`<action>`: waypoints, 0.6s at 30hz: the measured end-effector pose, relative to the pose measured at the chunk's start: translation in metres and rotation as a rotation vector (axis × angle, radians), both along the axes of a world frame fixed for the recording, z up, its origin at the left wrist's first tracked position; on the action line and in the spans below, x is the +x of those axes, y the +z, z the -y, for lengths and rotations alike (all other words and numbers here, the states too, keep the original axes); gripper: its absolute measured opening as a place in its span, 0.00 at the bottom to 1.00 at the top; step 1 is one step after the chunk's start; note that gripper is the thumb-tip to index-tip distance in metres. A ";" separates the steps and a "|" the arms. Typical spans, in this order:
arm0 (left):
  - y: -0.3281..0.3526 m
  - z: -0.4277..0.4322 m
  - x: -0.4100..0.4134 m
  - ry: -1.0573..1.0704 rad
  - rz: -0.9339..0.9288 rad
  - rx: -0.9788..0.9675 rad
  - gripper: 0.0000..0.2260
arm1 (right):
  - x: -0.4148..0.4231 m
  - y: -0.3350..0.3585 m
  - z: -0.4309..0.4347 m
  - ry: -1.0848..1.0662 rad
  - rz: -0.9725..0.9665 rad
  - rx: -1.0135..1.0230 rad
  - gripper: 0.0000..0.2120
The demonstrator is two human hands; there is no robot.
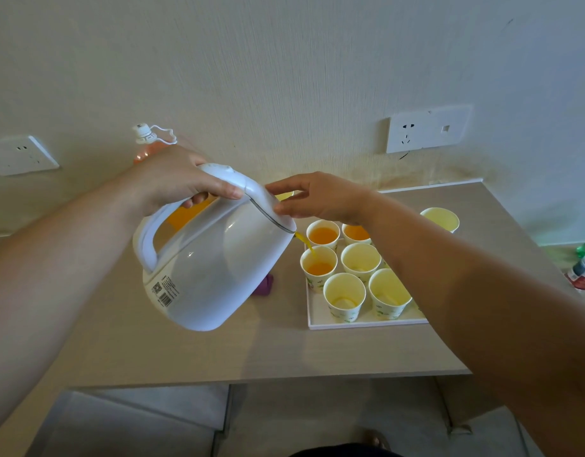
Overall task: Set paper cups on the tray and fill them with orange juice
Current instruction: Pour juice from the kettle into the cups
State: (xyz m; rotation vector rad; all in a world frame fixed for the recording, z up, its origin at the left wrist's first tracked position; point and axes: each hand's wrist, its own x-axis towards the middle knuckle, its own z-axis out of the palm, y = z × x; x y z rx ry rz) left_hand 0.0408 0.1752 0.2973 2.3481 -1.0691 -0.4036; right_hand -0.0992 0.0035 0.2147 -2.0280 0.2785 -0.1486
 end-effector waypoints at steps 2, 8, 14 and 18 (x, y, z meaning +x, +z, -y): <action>0.001 -0.001 0.001 -0.002 0.009 0.008 0.17 | 0.000 -0.001 -0.001 0.002 0.000 0.002 0.20; 0.003 0.000 0.002 -0.005 0.037 0.033 0.18 | 0.000 0.000 -0.003 -0.014 0.013 0.004 0.21; 0.005 0.000 0.004 -0.011 0.029 0.043 0.18 | 0.001 0.001 -0.004 -0.024 0.018 0.015 0.21; 0.007 0.002 0.005 -0.012 0.027 0.051 0.18 | 0.001 -0.002 -0.004 -0.029 0.027 0.021 0.21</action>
